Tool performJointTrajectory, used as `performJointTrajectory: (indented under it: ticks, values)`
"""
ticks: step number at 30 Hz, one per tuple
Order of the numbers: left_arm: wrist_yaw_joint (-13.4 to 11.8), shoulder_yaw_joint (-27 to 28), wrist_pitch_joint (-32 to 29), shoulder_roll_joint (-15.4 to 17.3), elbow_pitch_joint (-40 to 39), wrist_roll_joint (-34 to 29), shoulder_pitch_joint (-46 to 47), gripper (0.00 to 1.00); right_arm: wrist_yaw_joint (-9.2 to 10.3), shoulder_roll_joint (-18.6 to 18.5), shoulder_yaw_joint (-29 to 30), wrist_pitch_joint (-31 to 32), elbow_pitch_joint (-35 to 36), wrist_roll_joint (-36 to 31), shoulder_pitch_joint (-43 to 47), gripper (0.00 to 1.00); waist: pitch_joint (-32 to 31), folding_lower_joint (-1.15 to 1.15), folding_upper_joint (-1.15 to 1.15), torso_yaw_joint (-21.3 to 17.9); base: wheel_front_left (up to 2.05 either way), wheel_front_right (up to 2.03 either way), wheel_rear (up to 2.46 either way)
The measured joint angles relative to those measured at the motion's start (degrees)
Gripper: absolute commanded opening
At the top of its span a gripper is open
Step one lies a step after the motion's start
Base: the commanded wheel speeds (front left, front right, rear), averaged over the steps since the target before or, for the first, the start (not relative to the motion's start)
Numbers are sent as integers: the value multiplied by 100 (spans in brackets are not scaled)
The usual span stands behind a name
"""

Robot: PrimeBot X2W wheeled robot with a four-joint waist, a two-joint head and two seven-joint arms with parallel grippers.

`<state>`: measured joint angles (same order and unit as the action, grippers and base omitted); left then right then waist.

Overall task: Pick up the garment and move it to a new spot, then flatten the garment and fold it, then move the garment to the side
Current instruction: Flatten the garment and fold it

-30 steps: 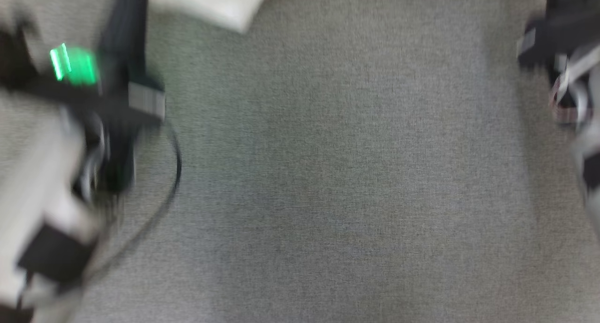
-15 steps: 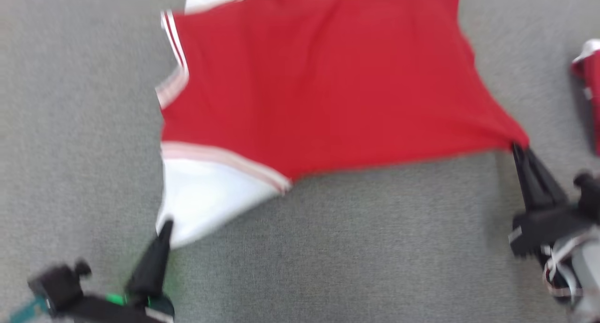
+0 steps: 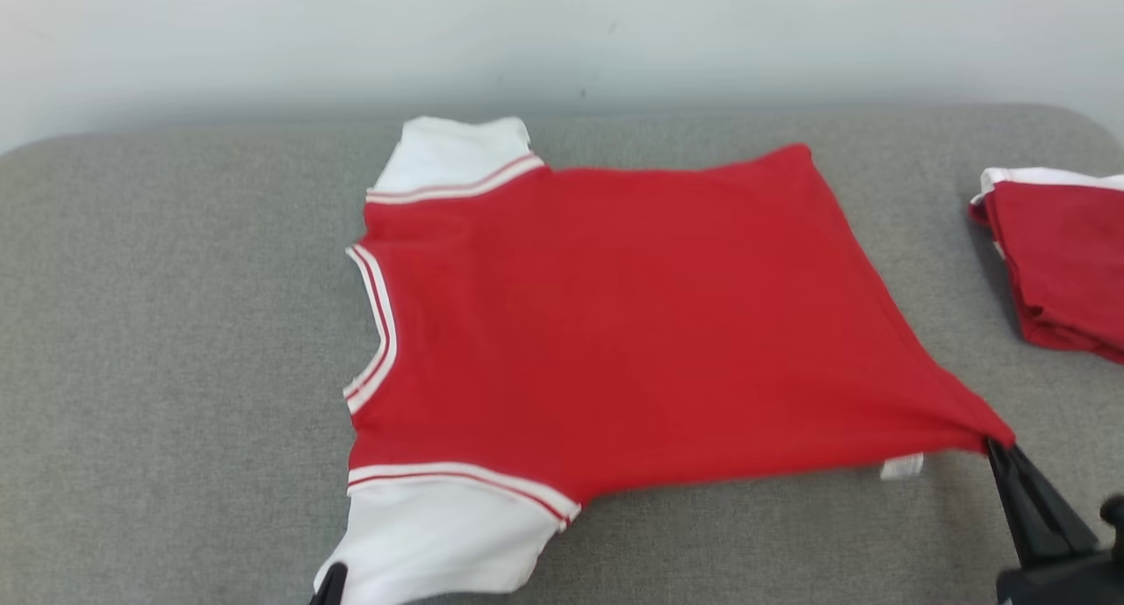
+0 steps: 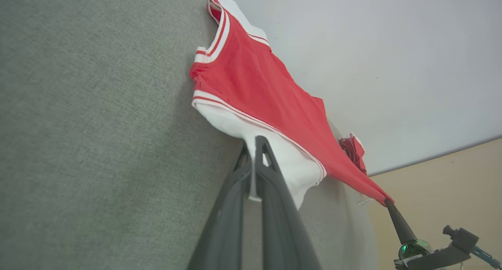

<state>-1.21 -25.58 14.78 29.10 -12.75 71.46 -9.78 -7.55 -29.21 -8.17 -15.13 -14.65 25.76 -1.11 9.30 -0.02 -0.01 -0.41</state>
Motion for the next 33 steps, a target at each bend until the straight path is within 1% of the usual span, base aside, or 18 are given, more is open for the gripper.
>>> performJointTrajectory:
  ticks: [5,8,11,15,18,22,23,26,27,28,33]
  values:
    - [-364,-3,-126,116,-592,168,-459,0,0,-136,182,73,328,-52,548,0,-236,1,0,-22,0,0,0]
    - [-494,2,-230,110,-808,279,-484,0,0,-164,261,321,426,-24,639,0,-355,1,0,-38,0,0,0]
    - [-630,-68,-357,53,-735,267,-291,0,0,-132,153,703,417,2,608,0,-452,1,0,-53,0,0,0]
    - [-692,-152,-448,-194,-379,213,284,0,0,-63,-13,1069,223,0,257,0,-448,2,1,-61,0,0,0]
    - [-621,-180,-461,-385,-16,148,782,0,0,10,-107,1160,-91,0,-133,0,-387,2,1,-49,0,0,0]
    - [-404,-153,-423,-523,531,-30,1435,0,0,101,-157,1134,-648,-7,-776,0,-256,2,1,-37,0,0,0]
    - [-288,-140,-377,-602,817,-123,1778,0,0,185,-230,1076,-949,-5,-1123,0,-174,3,1,-26,0,0,0]
    - [-115,-181,-346,-740,1300,-248,2247,0,0,293,-359,984,-1384,-5,-1605,0,-36,3,2,-11,0,0,0]
    - [-115,-181,-346,-740,1300,-248,2247,0,0,293,-359,984,-1384,-5,-1605,0,-36,3,2,-11,0,0,0]
    - [-58,-214,-346,-764,1454,-323,2398,0,0,325,-392,944,-1515,-5,-1753,0,14,3,2,-6,0,0,0]
    - [327,-331,-221,-977,2187,-622,3075,0,0,411,-539,644,-2101,-45,-2359,0,275,3,2,30,0,0,0]
